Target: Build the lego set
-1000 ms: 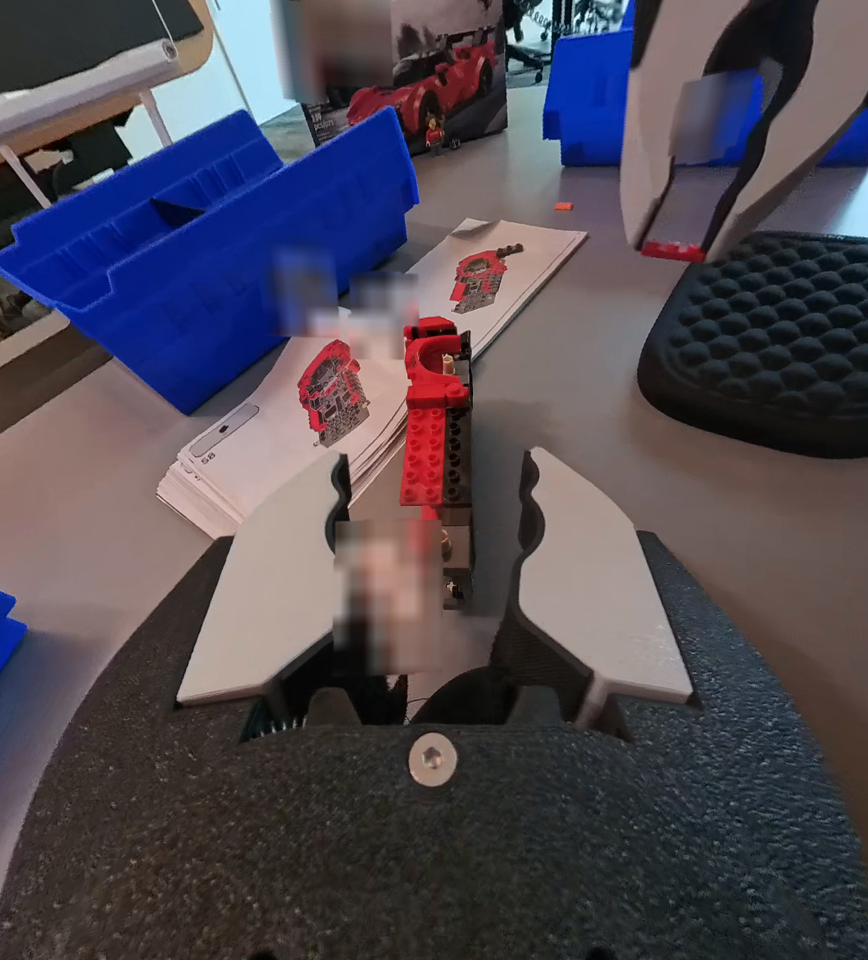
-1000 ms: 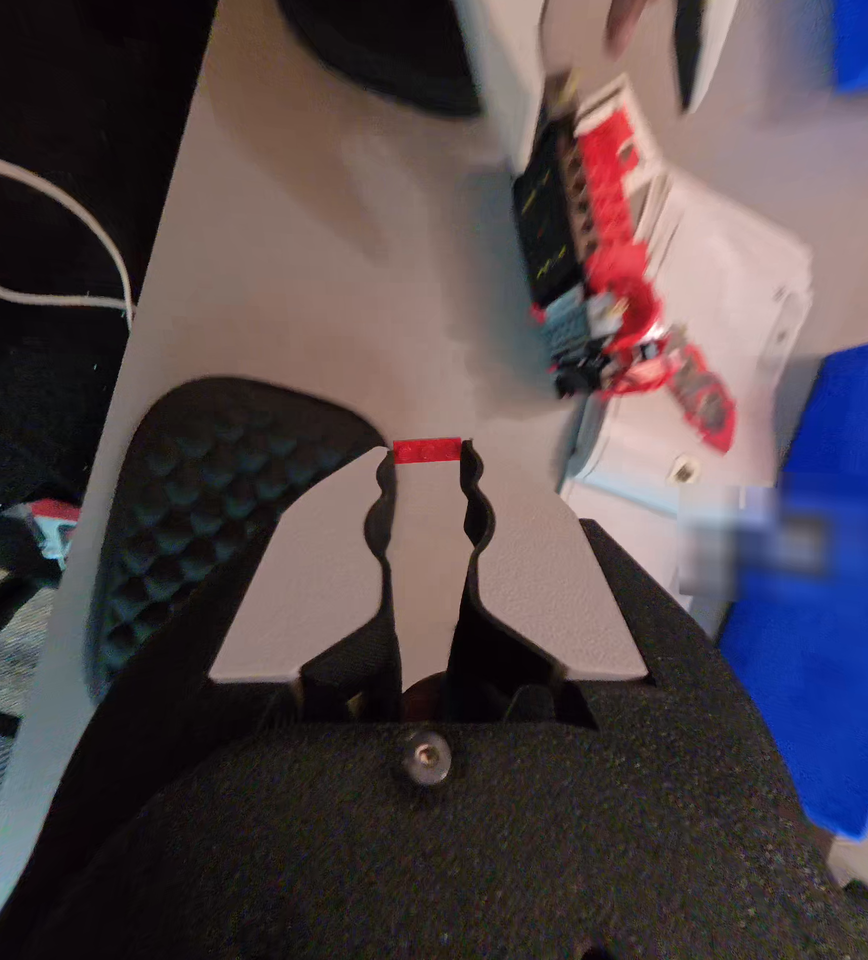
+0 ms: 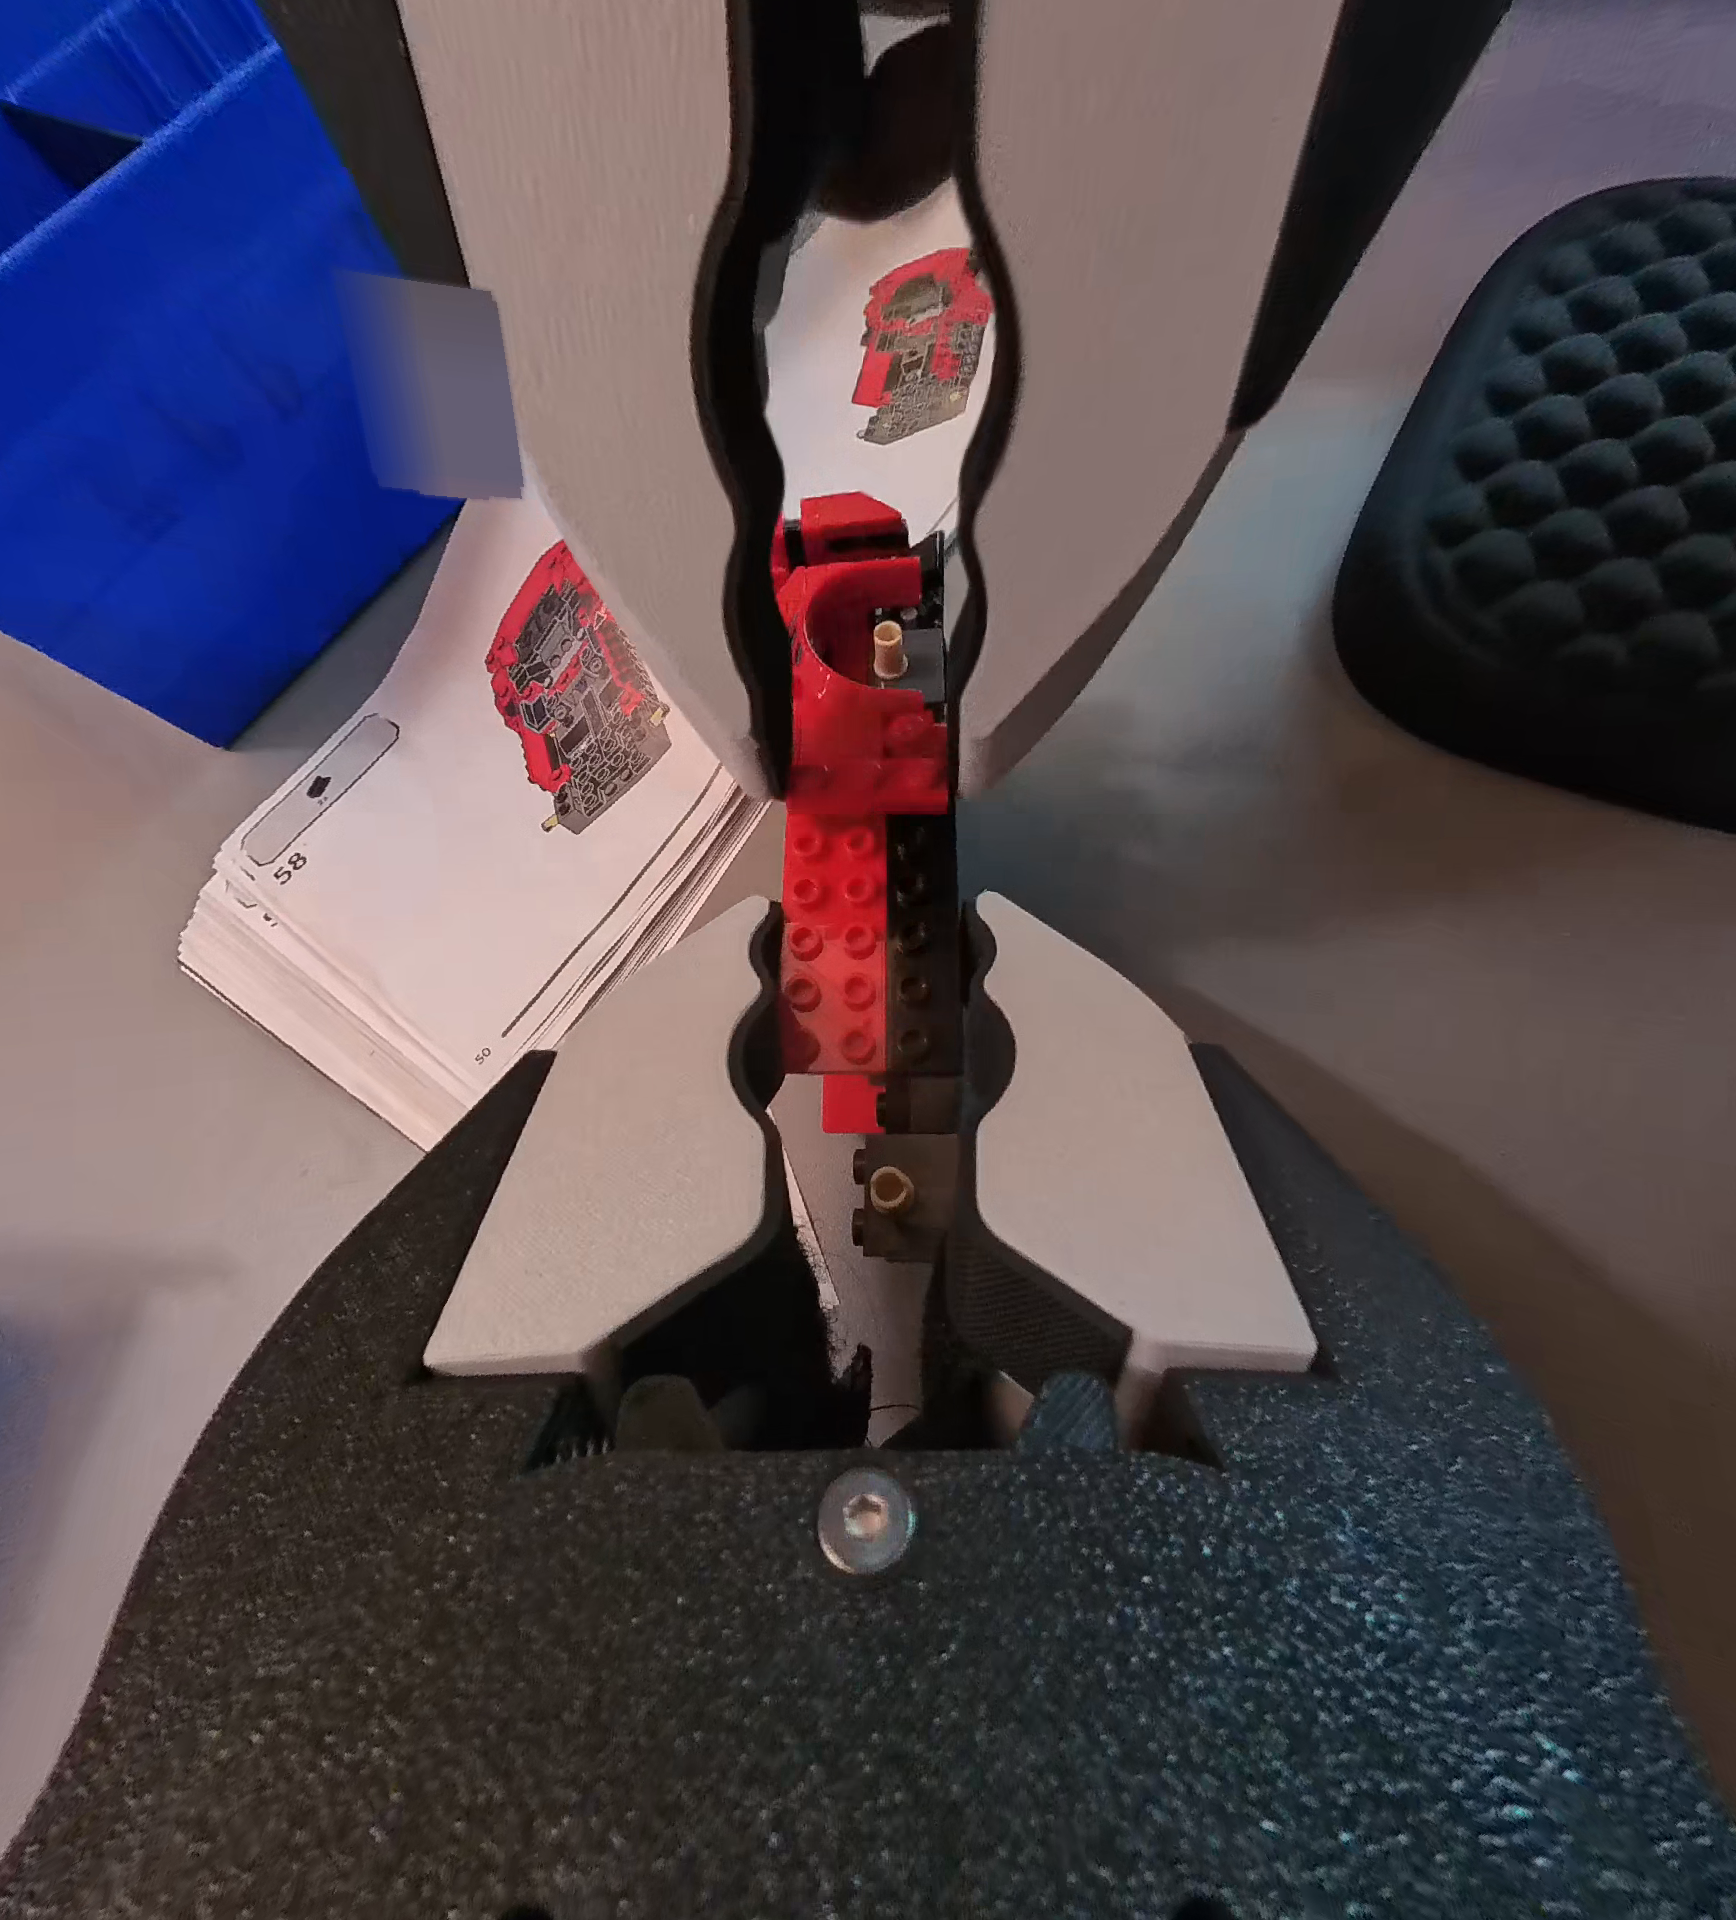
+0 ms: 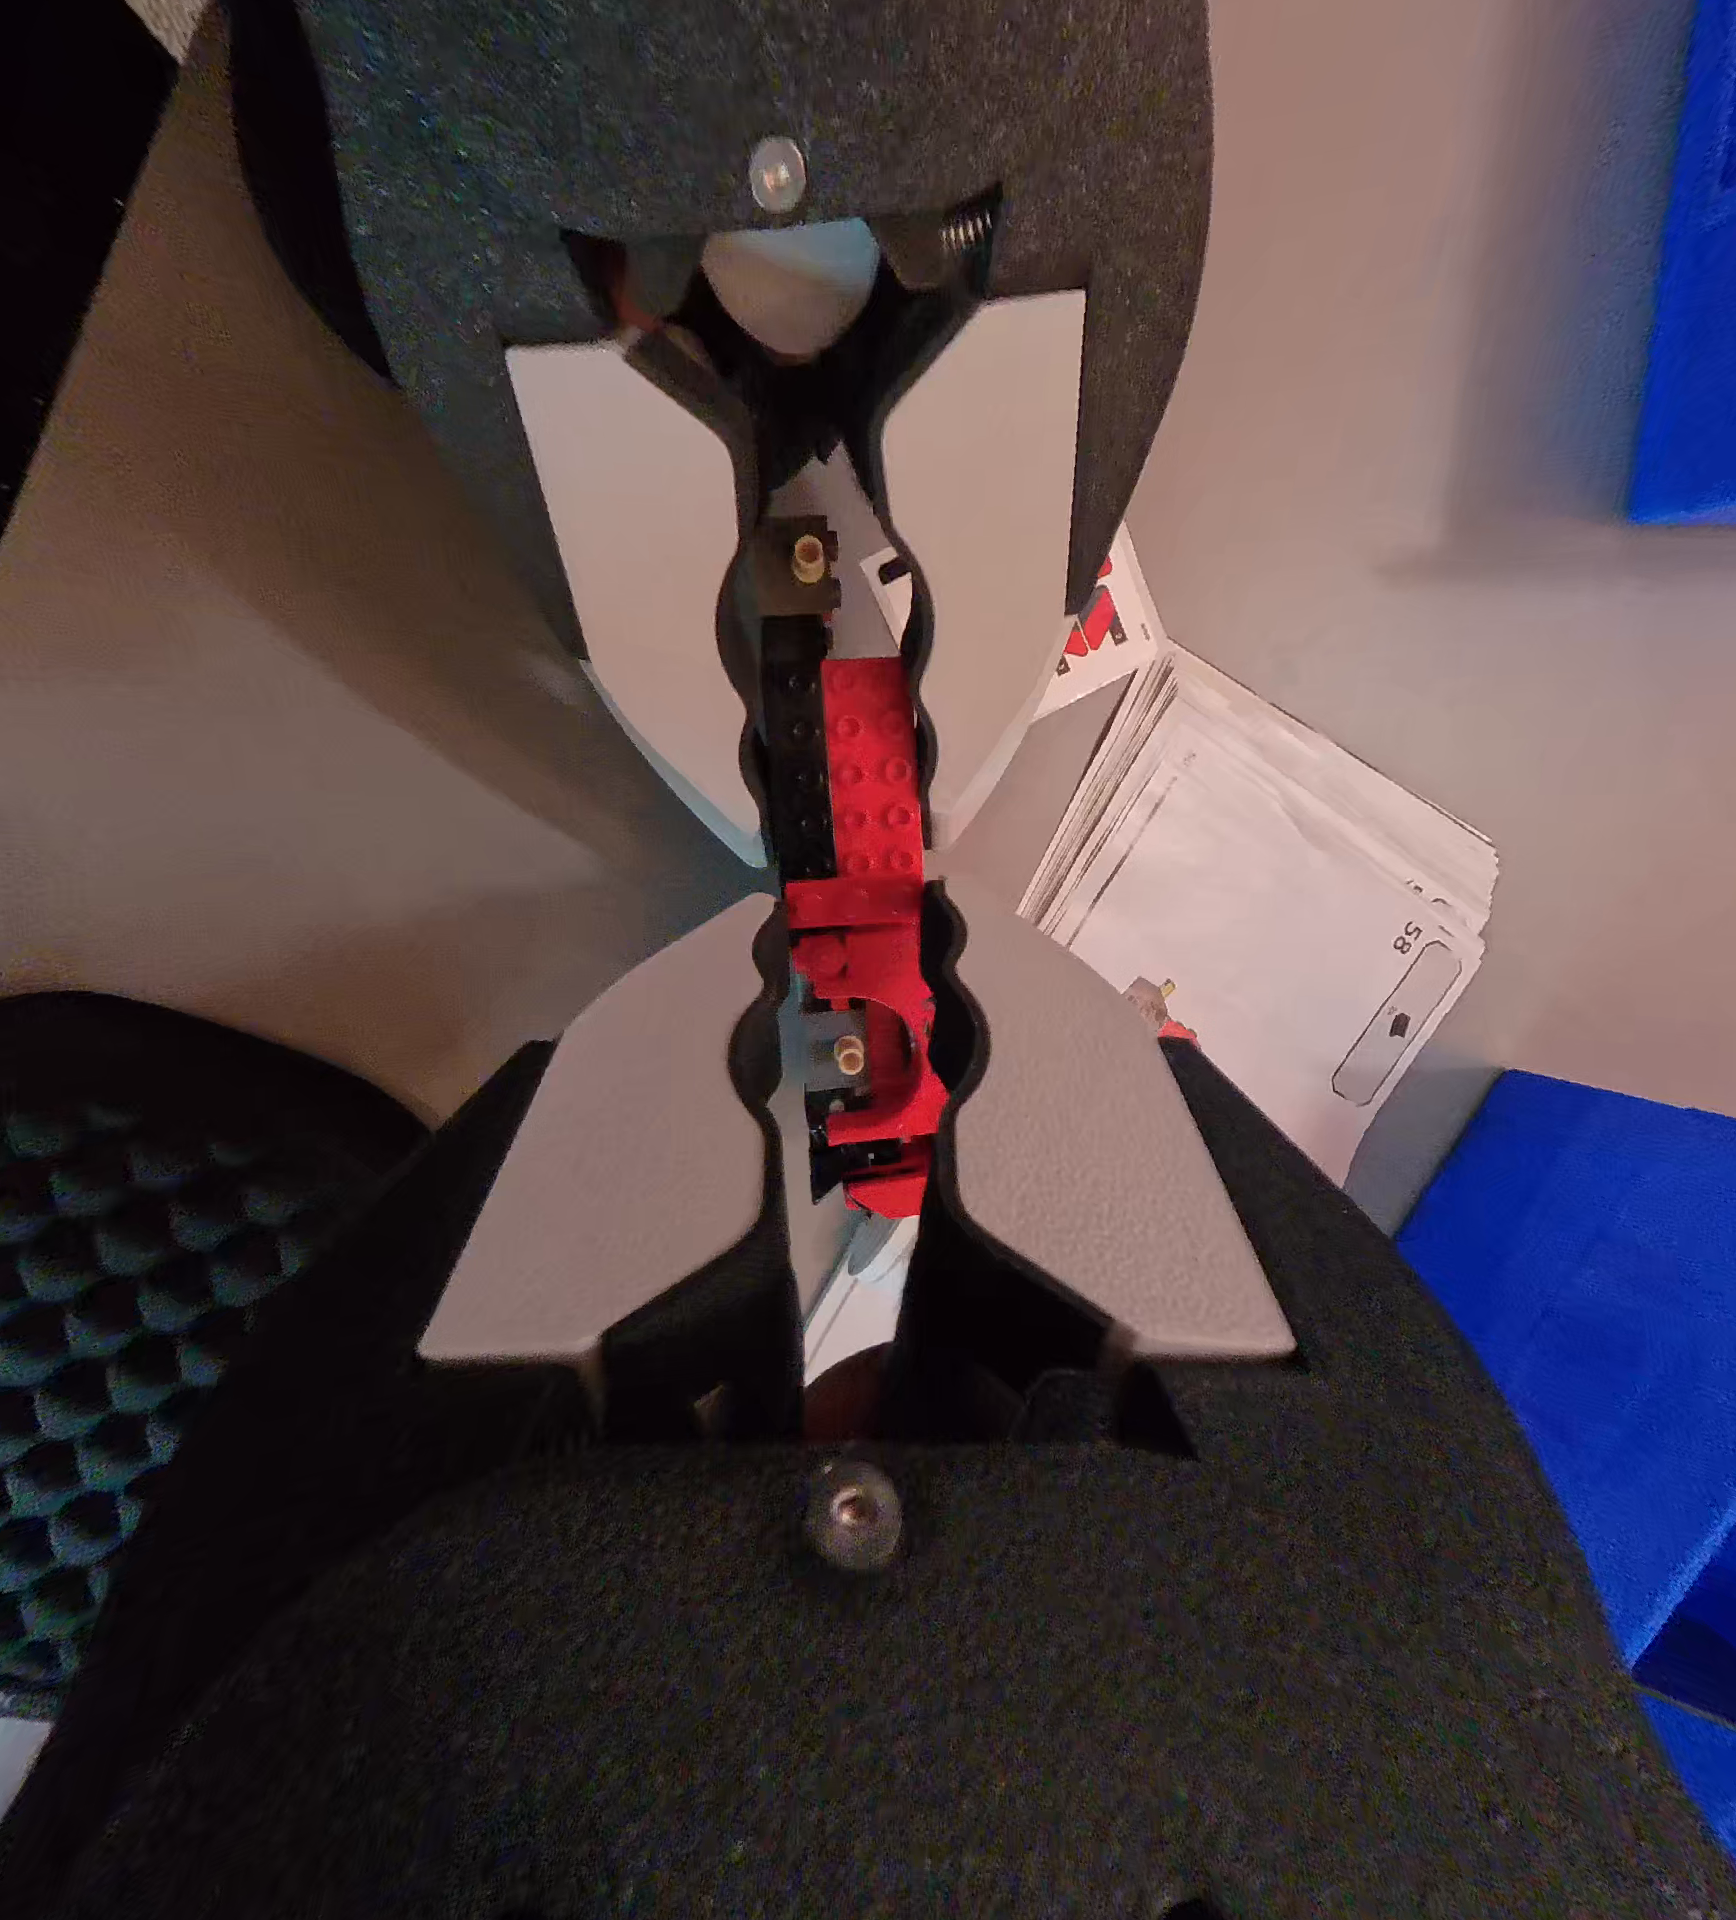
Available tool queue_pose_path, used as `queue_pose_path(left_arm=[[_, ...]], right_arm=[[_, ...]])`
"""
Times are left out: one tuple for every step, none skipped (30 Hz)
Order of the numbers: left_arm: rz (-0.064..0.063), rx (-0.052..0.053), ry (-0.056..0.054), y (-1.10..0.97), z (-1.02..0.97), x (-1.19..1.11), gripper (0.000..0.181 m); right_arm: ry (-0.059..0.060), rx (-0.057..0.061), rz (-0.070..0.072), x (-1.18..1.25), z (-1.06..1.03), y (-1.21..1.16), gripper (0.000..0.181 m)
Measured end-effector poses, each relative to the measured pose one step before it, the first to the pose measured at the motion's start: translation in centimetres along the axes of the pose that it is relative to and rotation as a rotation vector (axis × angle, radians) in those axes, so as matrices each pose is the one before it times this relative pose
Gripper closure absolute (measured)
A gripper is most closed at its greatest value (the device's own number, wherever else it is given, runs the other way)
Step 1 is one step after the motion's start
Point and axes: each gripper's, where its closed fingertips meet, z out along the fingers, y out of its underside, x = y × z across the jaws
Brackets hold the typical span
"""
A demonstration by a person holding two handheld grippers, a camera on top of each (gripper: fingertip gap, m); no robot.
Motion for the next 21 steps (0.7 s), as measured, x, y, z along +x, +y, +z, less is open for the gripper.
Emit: queue_pose_path(left_arm=[[0.0014,0.0008,-0.0002,0.004,-0.003,0.006,0.151],[0.0016,0.0006,-0.0002,-0.002,-0.010,0.002,0.151],[0.0007,0.0010,-0.0003,-0.003,-0.009,-0.002,0.151],[-0.0007,0.0010,0.0005,0.007,0.001,-0.001,0.151],[-0.0010,0.0006,0.0009,-0.009,-0.005,-0.001,0.151],[-0.0004,0.0005,0.0004,0.005,-0.009,-0.006,0.151],[0.0006,0.0007,-0.0001,-0.005,-0.003,-0.002,0.151],[0.0019,0.0009,-0.0003,0.003,-0.008,0.013,0.151],[0.0024,0.0011,-0.0006,-0.007,-0.013,0.005,0.151],[0.0026,0.0014,-0.0002,-0.023,-0.013,0.015,0.151],[0.0018,0.0014,0.0007,-0.016,-0.002,0.022,0.151],[0.0002,0.0017,0.0013,-0.017,-0.012,0.012,0.151],[-0.0011,0.0020,0.0016,-0.020,-0.005,0.002,0.151],[-0.0012,0.0023,0.0009,-0.014,-0.020,0.002,0.151],[-0.0013,0.0024,0.0001,-0.028,-0.017,-0.014,0.151],[-0.0016,0.0019,0.0000,-0.014,-0.015,-0.011,0.151],[-0.0016,0.0013,0.0009,-0.014,-0.003,-0.006,0.151],[-0.0014,0.0005,0.0013,-0.012,0.002,0.003,0.151],[-0.0014,0.0001,0.0011,-0.004,0.013,-0.001,0.151],[-0.0011,0.0000,0.0011,0.003,0.004,0.000,0.151],[0.0000,-0.0002,0.0004,0.006,-0.004,-0.004,0.151]], right_arm=[[-0.0014,-0.0169,-0.0017,-0.023,0.135,0.086,0.158],[0.0023,-0.0199,-0.0036,0.017,0.107,0.119,0.157],[0.0013,-0.0202,-0.0060,-0.001,0.058,0.138,0.157],[-0.0002,-0.0102,-0.0040,0.001,0.008,-0.030,0.157],[-0.0021,-0.0105,-0.0019,-0.010,0.023,-0.001,0.157],[-0.0038,-0.0103,0.0018,-0.007,0.042,-0.002,0.157],[-0.0042,-0.0084,0.0023,0.005,-0.005,0.006,0.157],[-0.0054,-0.0075,0.0044,-0.010,0.008,0.011,0.157],[-0.0052,-0.0061,0.0058,0.003,-0.009,0.021,0.157],[-0.0047,-0.0060,0.0060,0.006,-0.006,0.044,0.157],[-0.0050,-0.0038,0.0044,-0.030,-0.006,0.009,0.157],[-0.0030,-0.0041,0.0029,-0.008,0.010,0.013,0.157],[-0.0022,-0.0044,0.0031,-0.015,-0.001,0.000,0.157],[-0.0010,-0.0037,0.0035,-0.005,0.013,-0.007,0.157],[-0.0008,-0.0028,0.0037,0.007,-0.003,-0.005,0.157],[-0.0001,-0.0013,0.0038,0.002,0.001,-0.008,0.157],[-0.0002,-0.0012,0.0029,0.002,0.008,0.006,0.157],[0.0014,-0.0014,-0.0033,0.000,-0.003,0.007,0.157],[0.0033,-0.0025,-0.0059,0.008,-0.014,0.015,0.157],[0.0034,-0.0026,-0.0056,0.003,-0.004,0.010,0.157],[0.0029,-0.0022,-0.0045,-0.013,-0.001,0.003,0.157]])
